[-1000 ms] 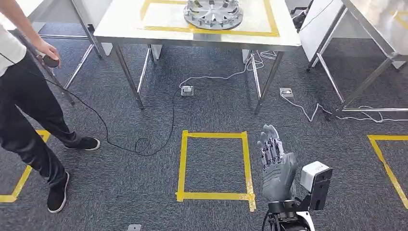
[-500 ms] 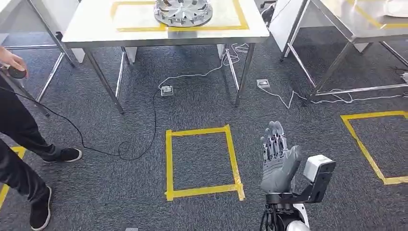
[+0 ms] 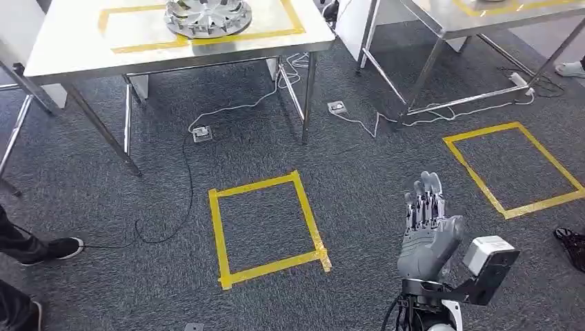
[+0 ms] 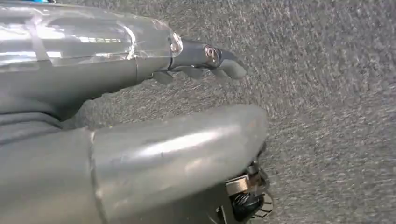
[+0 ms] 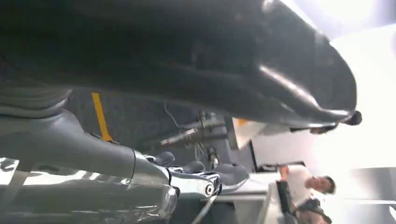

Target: Take the parts from the cabinet and place them on the table.

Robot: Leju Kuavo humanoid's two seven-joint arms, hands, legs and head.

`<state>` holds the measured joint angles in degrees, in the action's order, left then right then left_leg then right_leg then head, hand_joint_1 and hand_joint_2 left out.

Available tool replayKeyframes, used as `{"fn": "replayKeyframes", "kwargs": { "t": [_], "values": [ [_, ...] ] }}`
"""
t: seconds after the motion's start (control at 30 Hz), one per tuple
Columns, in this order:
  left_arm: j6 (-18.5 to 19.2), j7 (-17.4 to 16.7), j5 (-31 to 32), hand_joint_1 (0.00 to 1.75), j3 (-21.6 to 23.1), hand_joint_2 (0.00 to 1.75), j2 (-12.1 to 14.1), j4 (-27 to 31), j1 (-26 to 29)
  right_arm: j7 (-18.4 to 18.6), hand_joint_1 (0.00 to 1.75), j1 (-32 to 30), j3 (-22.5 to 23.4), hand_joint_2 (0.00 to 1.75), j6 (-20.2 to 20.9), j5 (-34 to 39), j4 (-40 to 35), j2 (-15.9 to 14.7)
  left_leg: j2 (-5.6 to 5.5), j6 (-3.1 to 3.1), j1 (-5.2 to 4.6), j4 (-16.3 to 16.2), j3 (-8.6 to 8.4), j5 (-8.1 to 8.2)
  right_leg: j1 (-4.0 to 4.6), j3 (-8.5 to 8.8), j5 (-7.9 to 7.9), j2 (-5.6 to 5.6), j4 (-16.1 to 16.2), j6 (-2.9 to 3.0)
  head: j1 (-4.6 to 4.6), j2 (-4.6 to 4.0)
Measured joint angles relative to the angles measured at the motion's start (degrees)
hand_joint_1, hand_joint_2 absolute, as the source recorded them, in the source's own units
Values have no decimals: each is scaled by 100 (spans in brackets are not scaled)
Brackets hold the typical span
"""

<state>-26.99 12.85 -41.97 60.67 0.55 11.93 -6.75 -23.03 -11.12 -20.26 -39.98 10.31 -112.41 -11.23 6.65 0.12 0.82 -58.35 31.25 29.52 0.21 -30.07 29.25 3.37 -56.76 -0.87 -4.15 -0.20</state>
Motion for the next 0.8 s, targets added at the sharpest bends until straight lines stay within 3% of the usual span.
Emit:
{"fn": "replayKeyframes", "kwargs": {
  "t": [0.03,0.07,0.1,0.13,0.2,0.23,0.27,0.3,0.33,0.37,0.4,0.43,0.53,0.57,0.6,0.63,0.67,0.73,0.77,0.8],
  "values": [
    [26,20,-26,0,2,0,7,0,-5,85,0,-12,43,0,0,-176,-56,26,57,-41,0,37,-39,-17,2,-6,-26,-58,33,42,-2,0],
    [35,26,-37,0,2,0,15,0,-12,118,0,-13,74,0,-2,-270,-115,57,-3,-90,-1,20,-24,42,-63,76,-117,-121,153,111,0,0],
    [39,31,-37,0,2,0,37,-2,-22,120,0,-15,94,0,0,-321,-184,105,-500,-108,25,-119,8,179,-57,66,-149,-155,194,140,57,-2],
    [44,37,-37,0,4,0,46,-2,-17,144,0,7,118,0,0,-323,-223,129,-670,-102,24,-450,148,410,-59,49,-178,-211,192,177,88,0],
    [57,28,-50,0,6,0,76,-6,13,190,0,-10,172,0,0,-338,-236,201,-724,-111,20,-1342,545,824,-42,16,-186,-350,182,190,181,-2],
    [61,20,-52,0,9,0,83,-9,28,196,0,-13,185,0,0,-351,-236,236,-714,-113,20,-1640,684,887,-33,4,-187,-430,169,191,194,-2],
    [79,13,-50,0,11,0,92,-15,34,203,0,-9,197,0,0,-384,-236,264,-696,-113,21,-1651,694,791,-30,-1,-187,-521,147,191,199,-2],
    [81,4,-33,0,11,0,105,-20,32,260,0,-8,220,0,0,-471,-231,297,-693,-112,23,-1400,579,571,-33,-3,-180,-600,119,183,218,-2],
    [81,2,-17,0,13,0,111,-20,28,301,0,-8,238,0,0,-506,-214,332,-737,-109,29,-951,368,285,-41,-4,-161,-684,79,160,245,-2],
    [74,13,-13,0,13,0,120,-20,25,299,0,-6,273,0,0,-446,-195,367,-863,-111,44,-473,143,32,-53,-12,-134,-752,29,128,267,-2],
    [65,28,-11,0,13,0,122,-20,26,280,0,-7,308,0,0,-345,-162,406,-1192,-104,76,-200,11,31,-62,-49,-98,-803,-27,100,280,-2],
    [43,55,-22,0,13,0,122,-17,26,233,0,10,352,0,0,-233,-111,437,-1318,-99,104,-61,-25,97,-45,-124,-63,-892,-139,51,297,-2],
    [9,111,-59,0,13,0,131,-22,31,-15,0,-15,471,0,-2,249,41,459,-1103,-32,49,-122,0,87,-97,-210,-134,-1118,-98,-52,271,-2],
    [7,131,-59,0,13,0,122,-20,23,-81,0,-13,535,0,-2,385,88,455,-989,0,107,-92,4,68,-99,-259,-111,-1166,-132,-71,271,-2],
    [6,138,-63,0,11,0,133,-22,14,-118,0,-20,584,0,-2,455,114,461,-913,26,101,-92,-1,70,-54,-319,-31,-814,-250,-90,236,-2],
    [6,144,-63,0,13,0,127,-22,18,-129,0,9,618,0,-2,491,136,461,-806,52,89,-92,1,78,-60,-476,162,-552,-567,-129,135,-2],
    [7,142,-68,0,13,0,127,-22,34,-129,0,26,636,0,-2,525,168,463,-702,62,72,-92,4,85,-74,-693,379,-429,-1002,-160,101,-2],
    [6,136,-72,0,13,0,140,-26,51,-129,0,4,673,0,-2,543,249,465,-484,76,48,-94,13,102,-85,-1109,677,-348,-1833,-190,77,-2],
    [6,135,-70,0,13,0,149,-28,47,-129,0,-2,699,0,-2,560,280,465,-398,75,38,-94,8,109,-90,-1139,620,-344,-1892,-187,50,-2],
    [6,135,-65,0,13,0,149,-28,38,-129,0,-3,726,0,-2,604,309,468,-324,79,24,-94,3,123,-90,-1038,435,-335,-1690,-167,37,-2]
  ]
}}
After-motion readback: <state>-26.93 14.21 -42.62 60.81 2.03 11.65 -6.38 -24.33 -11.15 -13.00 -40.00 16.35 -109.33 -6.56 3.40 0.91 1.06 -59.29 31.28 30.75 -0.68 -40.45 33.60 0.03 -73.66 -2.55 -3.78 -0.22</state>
